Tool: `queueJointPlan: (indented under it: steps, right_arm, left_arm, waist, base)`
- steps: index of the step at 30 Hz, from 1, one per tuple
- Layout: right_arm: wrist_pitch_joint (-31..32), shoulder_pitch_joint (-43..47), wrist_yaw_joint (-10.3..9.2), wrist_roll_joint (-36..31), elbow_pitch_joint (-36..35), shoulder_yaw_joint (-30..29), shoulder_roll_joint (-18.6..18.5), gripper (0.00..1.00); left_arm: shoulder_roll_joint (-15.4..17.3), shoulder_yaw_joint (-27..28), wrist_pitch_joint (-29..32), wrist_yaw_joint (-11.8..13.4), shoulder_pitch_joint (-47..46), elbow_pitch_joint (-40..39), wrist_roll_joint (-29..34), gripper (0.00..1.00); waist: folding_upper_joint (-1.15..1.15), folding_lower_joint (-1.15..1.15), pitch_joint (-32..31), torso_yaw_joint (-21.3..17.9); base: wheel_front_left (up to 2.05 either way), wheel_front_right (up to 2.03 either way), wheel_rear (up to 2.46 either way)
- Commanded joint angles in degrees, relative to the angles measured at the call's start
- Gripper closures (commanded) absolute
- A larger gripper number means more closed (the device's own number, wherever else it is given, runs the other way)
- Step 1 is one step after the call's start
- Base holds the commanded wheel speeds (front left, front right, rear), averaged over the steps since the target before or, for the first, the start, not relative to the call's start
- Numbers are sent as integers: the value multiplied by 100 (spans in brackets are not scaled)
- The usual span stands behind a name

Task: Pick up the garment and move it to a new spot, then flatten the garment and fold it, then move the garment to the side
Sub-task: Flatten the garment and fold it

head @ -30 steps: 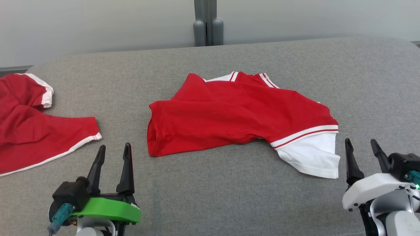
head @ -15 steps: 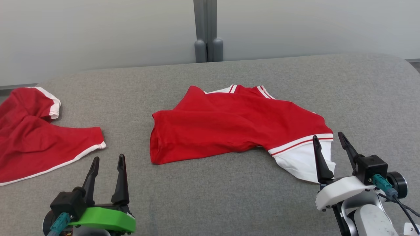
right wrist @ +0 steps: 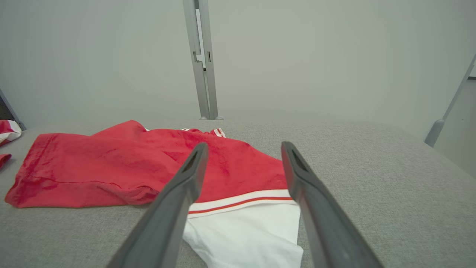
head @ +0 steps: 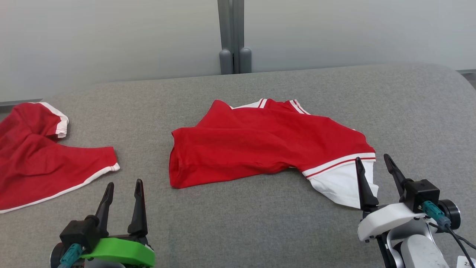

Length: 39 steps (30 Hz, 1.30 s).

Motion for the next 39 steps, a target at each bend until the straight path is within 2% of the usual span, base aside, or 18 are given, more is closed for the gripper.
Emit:
queueJointPlan:
  steps: [1, 10, 13, 16, 20, 22, 24, 32, 39]
  right_arm:
    - [-30, -67, -7, 40, 19, -18, -9, 0]
    - [261, -145, -7, 80, 48, -173, 1, 0]
    - [784, -172, -7, 289, 54, -345, 9, 0]
    - [1473, -166, -7, 491, 56, -670, 0, 0]
    - [2390, -108, -7, 666, 77, -908, 15, 0]
    - [2587, -113, -7, 768, 85, -890, 11, 0]
    - [2763, -123, -7, 980, 154, -828, 12, 0]
    - [2740, -418, -6, 1157, 490, -502, 11, 0]
    - [2576, -579, -6, 1151, 800, -318, 13, 0]
  left_arm:
    - [1, 5, -2, -26, -18, 14, 38, 0]
    - [2, -59, -1, -26, -210, 290, 15, 0]
    - [-11, -207, -1, -27, -482, 563, 8, 0]
    - [-10, -476, 60, -26, -865, 1156, -80, 0]
    - [-17, -789, 376, -21, -1444, 1800, -128, 0]
    - [-18, -923, 497, -7, -1668, 2077, -130, 0]
    - [-15, -1052, 660, 122, -1962, 2399, -146, 0]
    - [-17, -1406, 730, 452, -2793, 3189, -404, 0]
    - [-16, -1623, 618, 639, -3029, 3600, -778, 0]
  waist:
    - [0, 0, 16, -5]
    - [0, 0, 152, 16]
    - [0, 0, 266, 18]
    - [0, 0, 346, 6]
    - [0, 0, 529, -98]
    - [0, 0, 606, -139]
    - [0, 0, 712, -192]
    - [0, 0, 1103, -373]
    - [0, 0, 1184, -405]
  base:
    - [0, 0, 0]
    - [0, 0, 0]
    - [0, 0, 0]
    - [0, 0, 0]
    - [0, 0, 0]
    - [0, 0, 0]
    - [0, 0, 0]
    - [0, 0, 0]
    - [0, 0, 0]
